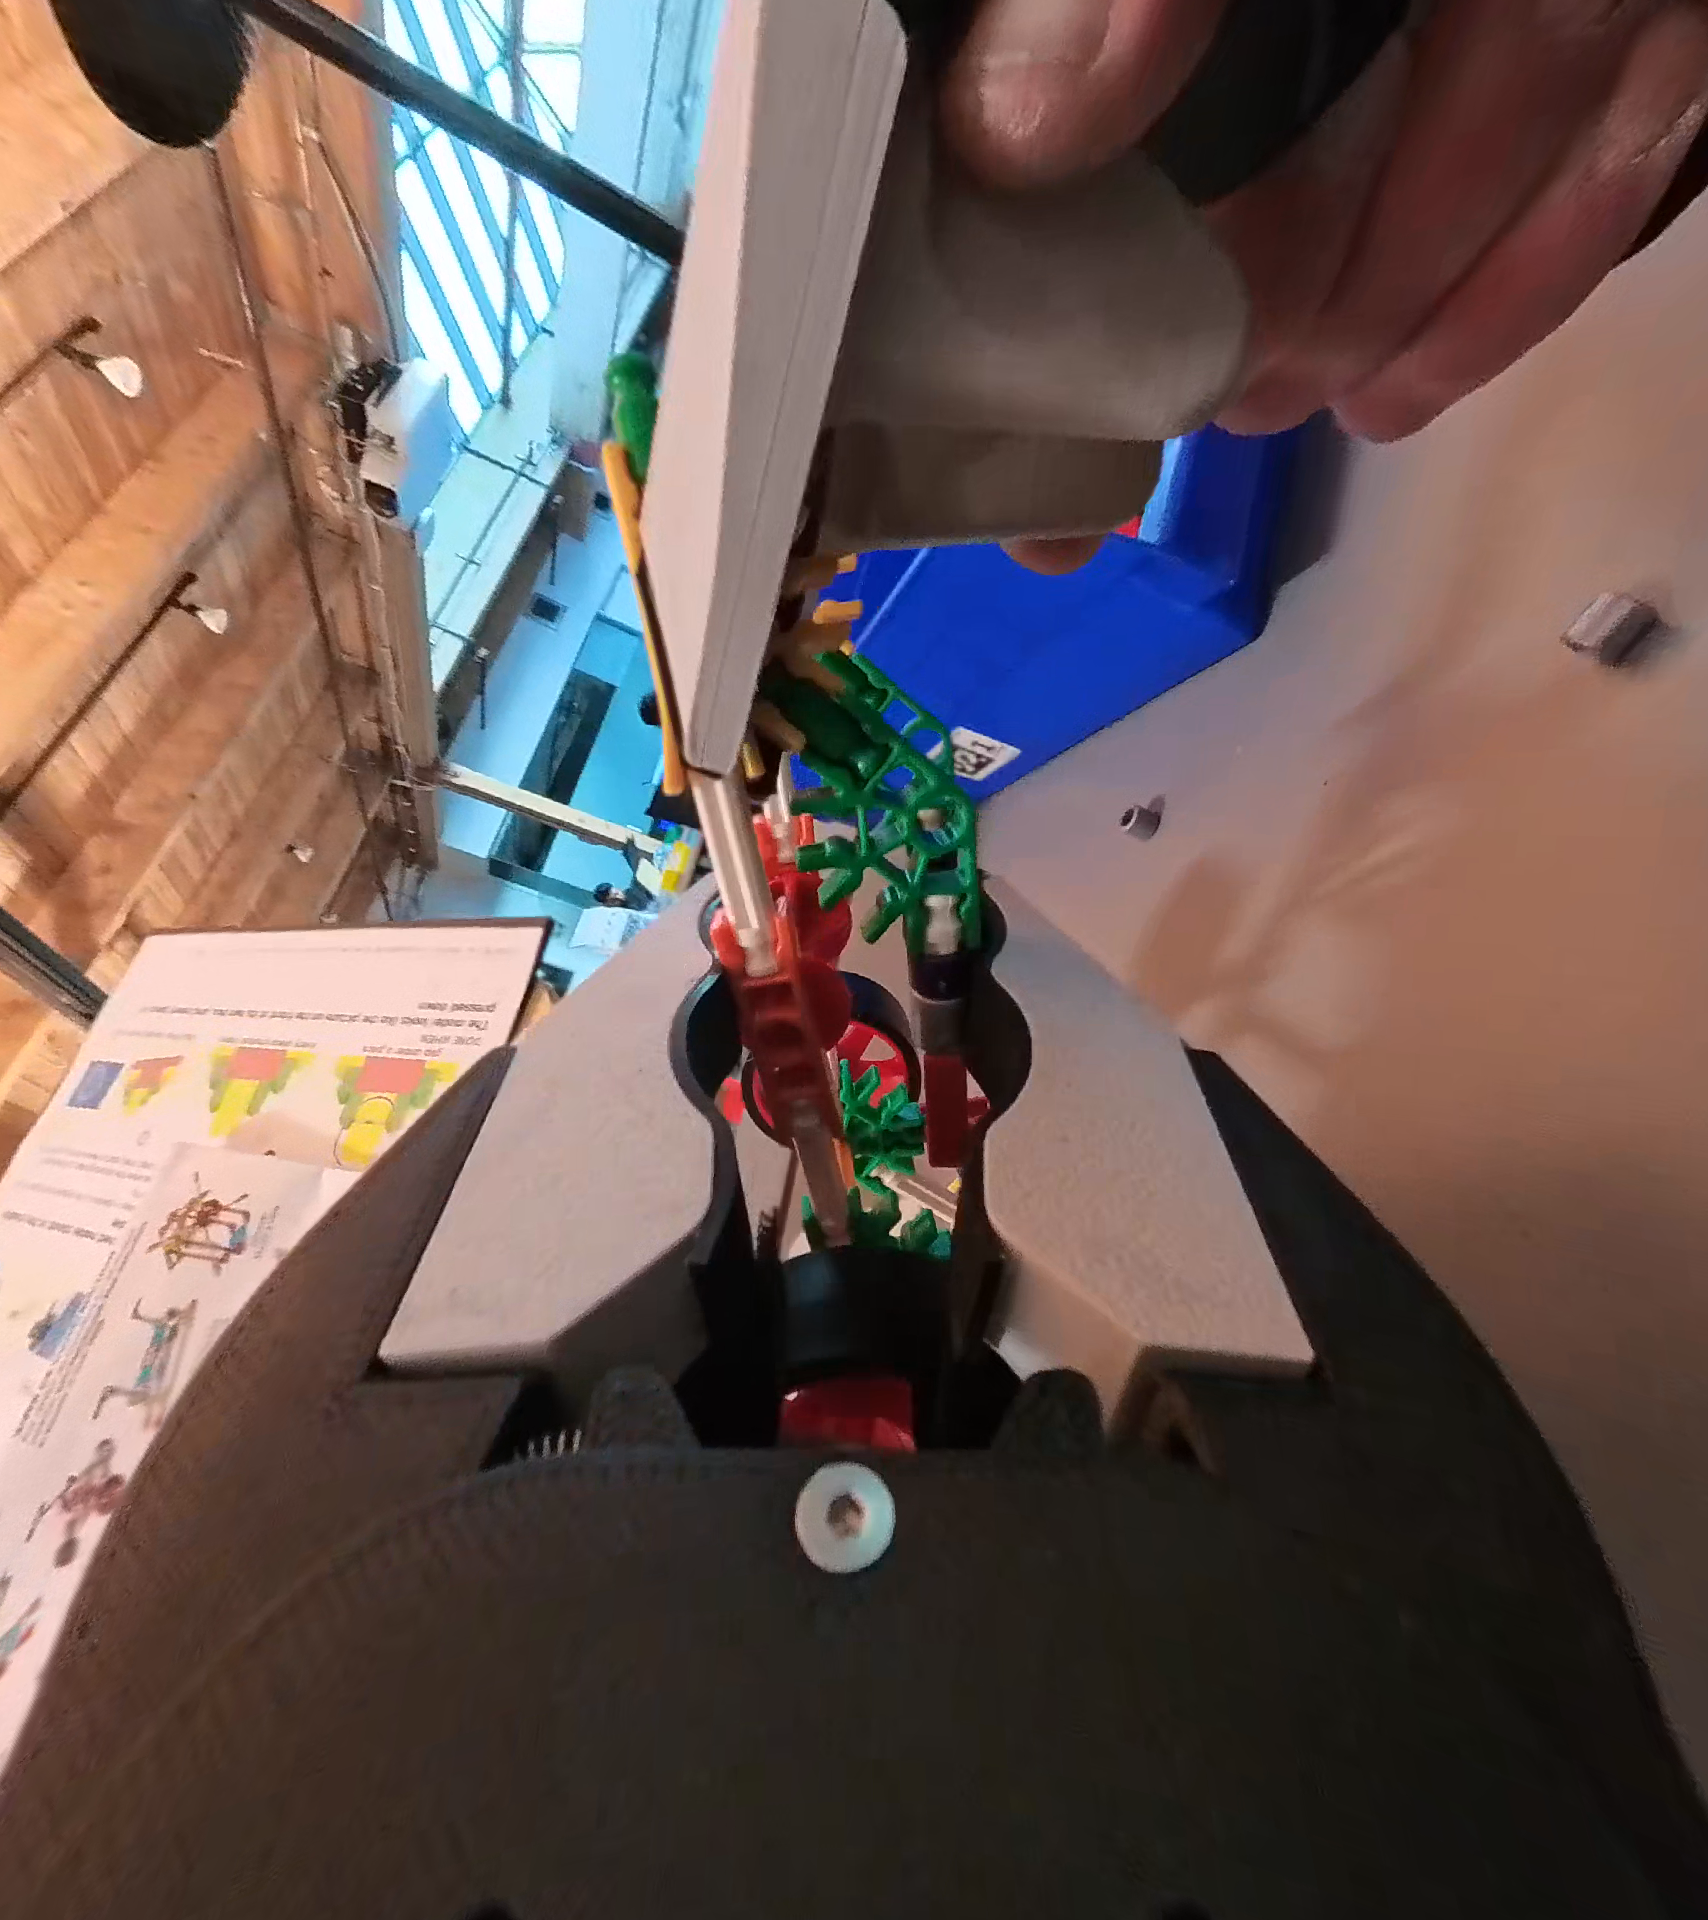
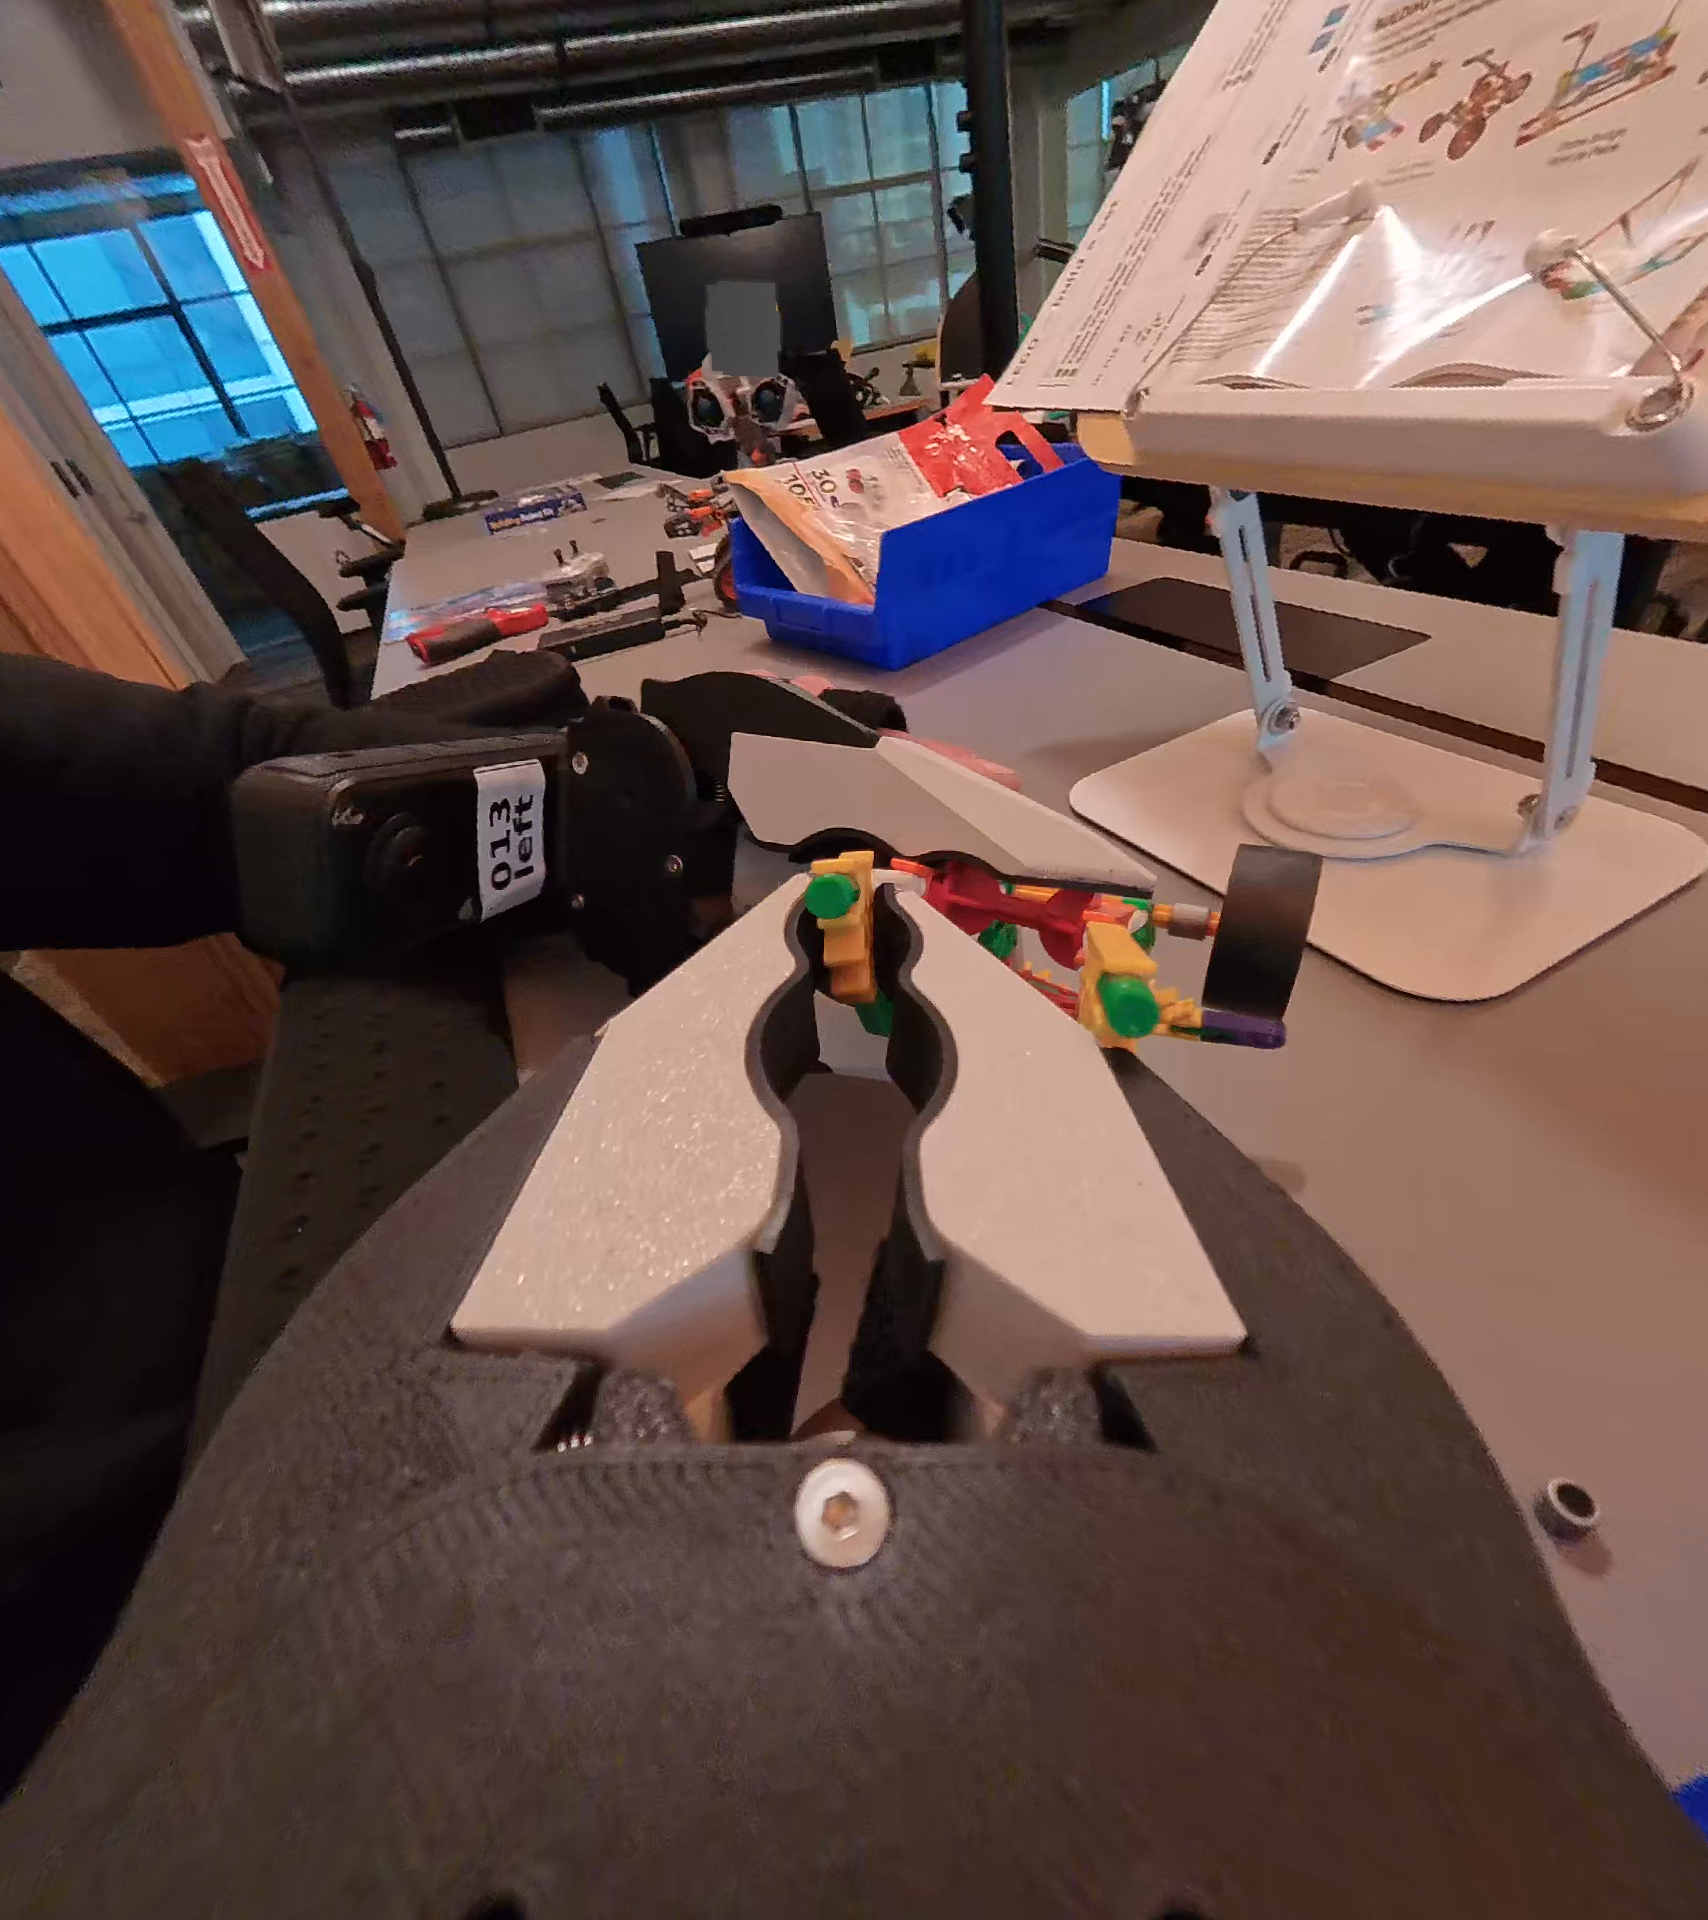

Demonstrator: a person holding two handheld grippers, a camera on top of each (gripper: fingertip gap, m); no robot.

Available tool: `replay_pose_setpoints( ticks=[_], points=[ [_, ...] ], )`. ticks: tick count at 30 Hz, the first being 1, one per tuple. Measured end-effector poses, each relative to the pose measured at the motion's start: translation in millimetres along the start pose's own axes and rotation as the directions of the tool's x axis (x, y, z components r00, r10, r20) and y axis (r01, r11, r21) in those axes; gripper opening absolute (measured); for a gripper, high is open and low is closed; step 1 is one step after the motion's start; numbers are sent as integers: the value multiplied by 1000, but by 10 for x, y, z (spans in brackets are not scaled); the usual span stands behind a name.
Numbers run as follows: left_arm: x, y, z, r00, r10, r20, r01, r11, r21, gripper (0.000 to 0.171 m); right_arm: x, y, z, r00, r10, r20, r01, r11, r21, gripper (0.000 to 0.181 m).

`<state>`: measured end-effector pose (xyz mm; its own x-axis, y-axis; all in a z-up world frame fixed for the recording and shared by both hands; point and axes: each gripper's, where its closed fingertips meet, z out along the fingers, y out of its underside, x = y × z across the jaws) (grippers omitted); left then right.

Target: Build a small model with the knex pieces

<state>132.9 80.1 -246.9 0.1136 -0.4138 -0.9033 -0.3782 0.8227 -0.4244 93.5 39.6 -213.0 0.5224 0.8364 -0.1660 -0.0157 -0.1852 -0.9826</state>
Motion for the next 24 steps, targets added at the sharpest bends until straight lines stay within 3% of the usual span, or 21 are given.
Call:
replay_pose_setpoints(
  ticks=[3, 7, 12, 19, 24],
  points=[
    [-23, -17, -6, 999, 48, 19, -48, 999, -6, 37, -4, 15, -25, 1000, -18, 5, 18, 1000, -16, 6],
    [-47, 97, 29, 996, 88, 32, -86, 994, -60, 38, 75, 29, -16, 980, -133, -148, 124, 990, -75, 9],
    [-63, 175, 40, 994, 105, 31, -102, 990, -98, 38, 121, -34, -90, 965, -157, -212, 143, 987, -78, 4],
    [-107, 14, -32, 994, 99, 51, -99, 995, -6, 38, -71, -130, -102, 1000, -22, 20, 21, 999, 34, 5],
    [-107, 4, -49, 992, 96, 77, -98, 995, 28, 37, -104, -128, -77, 994, 48, 100, -54, 996, 65, 6]
  ],
)
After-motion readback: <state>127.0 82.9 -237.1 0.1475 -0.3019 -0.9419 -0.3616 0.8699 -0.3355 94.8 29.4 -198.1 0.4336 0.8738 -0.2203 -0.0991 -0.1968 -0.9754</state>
